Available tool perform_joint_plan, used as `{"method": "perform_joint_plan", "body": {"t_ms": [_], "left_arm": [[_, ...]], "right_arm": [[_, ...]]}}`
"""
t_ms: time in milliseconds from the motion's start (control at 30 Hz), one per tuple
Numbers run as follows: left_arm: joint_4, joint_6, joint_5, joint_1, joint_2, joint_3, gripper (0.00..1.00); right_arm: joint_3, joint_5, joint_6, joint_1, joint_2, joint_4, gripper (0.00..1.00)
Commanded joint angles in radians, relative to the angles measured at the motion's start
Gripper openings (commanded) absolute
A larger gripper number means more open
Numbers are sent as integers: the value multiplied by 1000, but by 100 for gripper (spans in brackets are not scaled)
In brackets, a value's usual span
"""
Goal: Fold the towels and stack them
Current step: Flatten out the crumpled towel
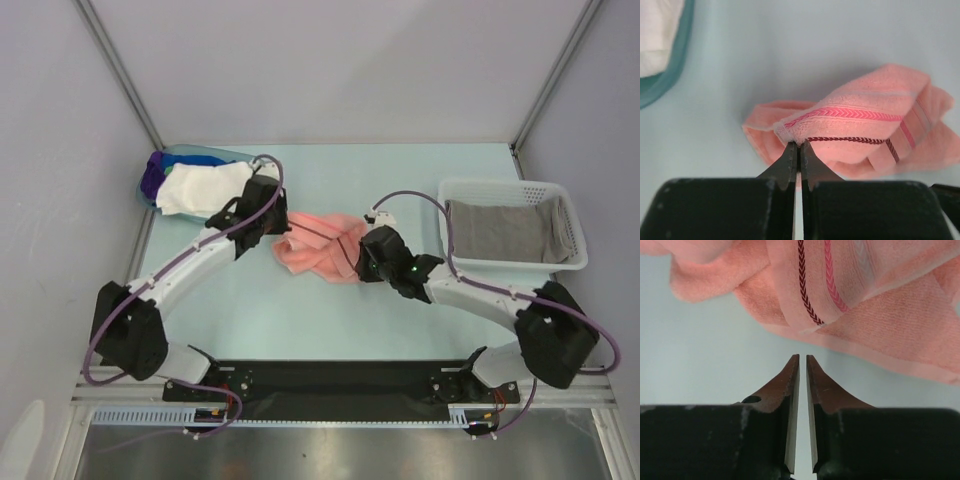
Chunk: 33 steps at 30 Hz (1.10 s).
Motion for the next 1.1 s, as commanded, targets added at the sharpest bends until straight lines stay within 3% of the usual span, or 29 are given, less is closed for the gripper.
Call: {"method": "perform_joint_plan", "body": {"t_ms": [0, 100, 433, 733, 1067], "left_arm": [[83, -20, 21, 55, 53, 121, 0], [57, -9, 35, 73, 109, 211, 0], [78, -1, 69, 76, 145, 190, 0], [77, 5, 74, 76, 137, 188, 0], [88, 3, 83, 78, 140, 181, 0]], "right_arm": [[72, 49, 49, 5, 119, 145, 16], [131, 81, 76, 9, 187, 105, 21], [89, 181, 223, 55, 239, 134, 56], [22, 259, 355, 86, 218, 154, 55], [29, 260, 375, 91, 265, 203, 53]]}}
